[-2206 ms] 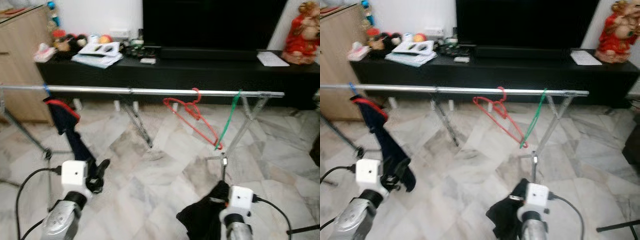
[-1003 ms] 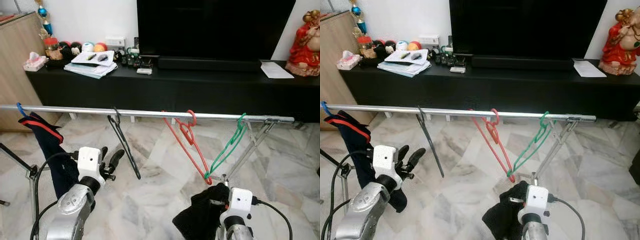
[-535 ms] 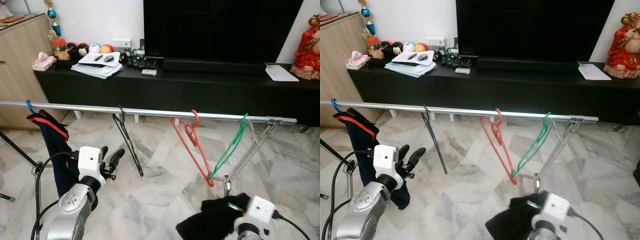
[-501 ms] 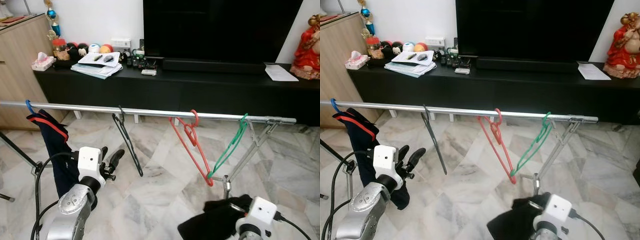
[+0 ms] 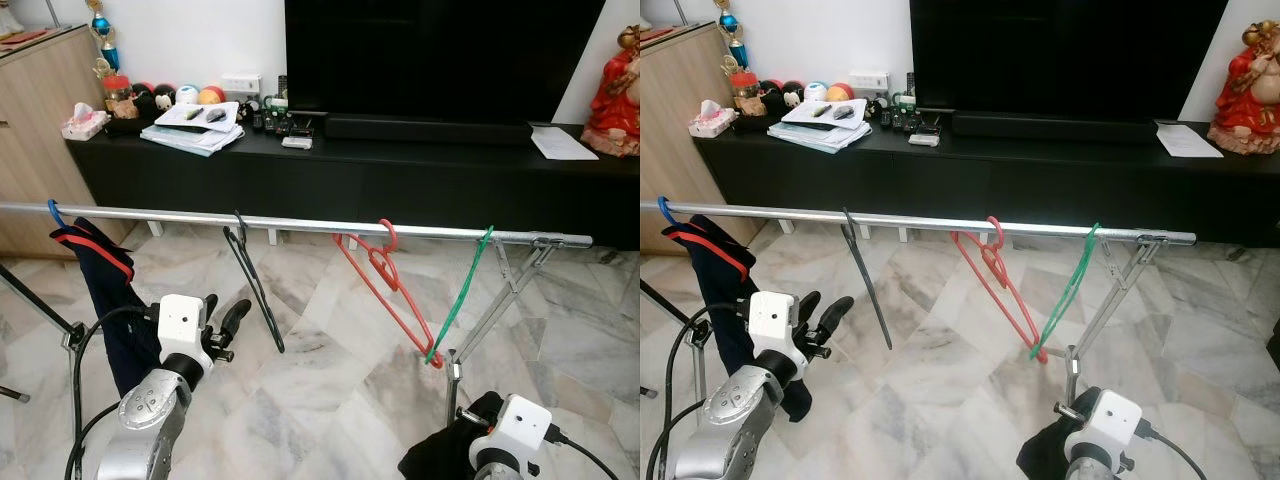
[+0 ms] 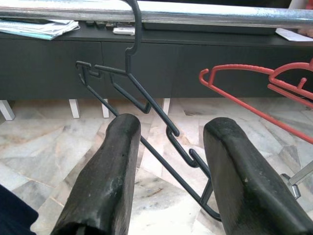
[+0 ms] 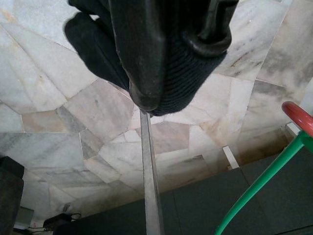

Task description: Hang hanger

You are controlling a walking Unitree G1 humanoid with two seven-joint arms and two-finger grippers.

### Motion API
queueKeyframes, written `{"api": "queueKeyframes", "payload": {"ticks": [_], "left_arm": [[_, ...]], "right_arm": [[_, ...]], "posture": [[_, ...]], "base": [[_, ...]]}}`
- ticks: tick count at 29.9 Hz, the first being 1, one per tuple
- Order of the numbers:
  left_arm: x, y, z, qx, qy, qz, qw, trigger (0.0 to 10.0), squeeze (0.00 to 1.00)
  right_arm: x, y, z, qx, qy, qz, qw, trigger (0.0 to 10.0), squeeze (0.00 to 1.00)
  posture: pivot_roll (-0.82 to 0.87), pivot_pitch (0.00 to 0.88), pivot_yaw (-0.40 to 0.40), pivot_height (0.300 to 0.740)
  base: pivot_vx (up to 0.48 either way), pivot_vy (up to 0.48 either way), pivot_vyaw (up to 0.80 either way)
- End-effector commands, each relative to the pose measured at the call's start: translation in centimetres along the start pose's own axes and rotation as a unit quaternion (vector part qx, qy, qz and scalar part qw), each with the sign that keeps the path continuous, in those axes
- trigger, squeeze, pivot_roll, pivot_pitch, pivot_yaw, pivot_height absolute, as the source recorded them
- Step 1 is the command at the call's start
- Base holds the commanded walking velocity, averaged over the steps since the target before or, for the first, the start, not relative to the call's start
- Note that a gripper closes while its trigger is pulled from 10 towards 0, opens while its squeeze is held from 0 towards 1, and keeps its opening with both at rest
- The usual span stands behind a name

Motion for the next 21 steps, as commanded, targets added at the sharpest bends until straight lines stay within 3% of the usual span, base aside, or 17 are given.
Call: {"api": "queueKeyframes", "payload": {"ticks": [1, 9, 21], "left_arm": [[0.14, -0.02, -0.26, 0.000, 0.002, 0.003, 1.000, 10.0, 0.00], [0.02, 0.00, -0.25, -0.001, -0.001, 0.002, 1.000, 10.0, 0.00], [-0.13, 0.03, -0.20, 0.000, -0.007, 0.002, 1.000, 10.0, 0.00]], "right_arm": [[0.37, 0.24, 0.07, -0.004, 0.007, -0.001, 1.000, 10.0, 0.00], [0.48, 0.33, 0.14, -0.005, 0.011, 0.001, 1.000, 10.0, 0.00], [0.55, 0.36, 0.19, -0.005, 0.012, 0.004, 1.000, 10.0, 0.00]], "posture": [[0.04, 0.038, 0.019, 0.740], [0.04, 0.038, 0.017, 0.740], [0.04, 0.041, 0.017, 0.740]], "base": [[0.000, 0.000, 0.00], [0.000, 0.000, 0.00], [0.264, 0.000, 0.00]]}}
Point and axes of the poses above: a point about 5 cm out from each wrist's last joint towards the gripper, its own z axis pointing out of the wrist towards the gripper, its own y axis along the axis of the wrist's last joint, x = y × z, the point moved 2 cm from there along z, pointing out of the wrist towards the gripper, and after that the axes turned 13 degrees about z, right-handed, at the moved point
